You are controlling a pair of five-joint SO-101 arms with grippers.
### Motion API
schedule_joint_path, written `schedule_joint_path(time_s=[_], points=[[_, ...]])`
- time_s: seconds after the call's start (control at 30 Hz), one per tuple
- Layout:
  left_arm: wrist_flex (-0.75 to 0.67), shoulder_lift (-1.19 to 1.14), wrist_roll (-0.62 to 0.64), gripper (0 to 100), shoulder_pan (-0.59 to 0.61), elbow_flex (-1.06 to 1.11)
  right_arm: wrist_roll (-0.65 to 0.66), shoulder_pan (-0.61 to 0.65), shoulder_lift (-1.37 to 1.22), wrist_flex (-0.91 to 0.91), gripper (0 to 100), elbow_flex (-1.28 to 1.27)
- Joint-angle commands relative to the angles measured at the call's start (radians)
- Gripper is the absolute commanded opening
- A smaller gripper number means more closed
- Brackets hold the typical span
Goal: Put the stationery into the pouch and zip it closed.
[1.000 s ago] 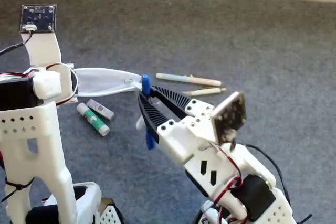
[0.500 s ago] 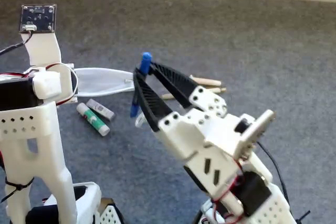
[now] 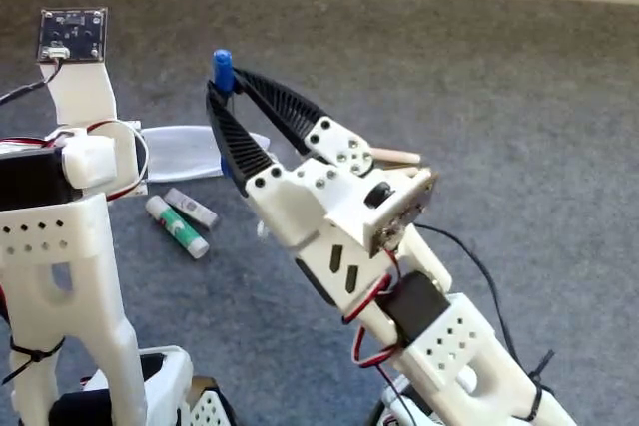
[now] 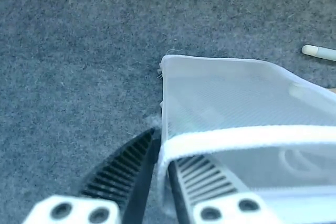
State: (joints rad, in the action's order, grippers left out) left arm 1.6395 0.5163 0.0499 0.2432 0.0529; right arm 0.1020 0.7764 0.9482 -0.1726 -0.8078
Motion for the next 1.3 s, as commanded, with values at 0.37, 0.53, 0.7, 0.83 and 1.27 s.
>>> schedule_joint_path(time_s=[0.37,0.53,0.7,0.83,1.27], points=[[-0.02,-0.004,0.012,1,0.001,0.004,0.005,0.008,-0.061,-0.145,0.5,0.143],[-0.02,-0.004,0.012,1,0.001,0.004,0.009,0.061,-0.062,-0.145,0.5,0.143],[-0.02,-0.004,0.012,1,0.001,0.004,0.009,0.084,-0.11,-0.151,0.5,0.116],[-0.018,-0.004,0.011,1,0.001,0.004,0.006,0.081,-0.186,-0.154,0.5,0.114],[-0.015,-0.004,0.011,1,0.001,0.004,0.005,0.051,-0.219,-0.154,0.5,0.064]])
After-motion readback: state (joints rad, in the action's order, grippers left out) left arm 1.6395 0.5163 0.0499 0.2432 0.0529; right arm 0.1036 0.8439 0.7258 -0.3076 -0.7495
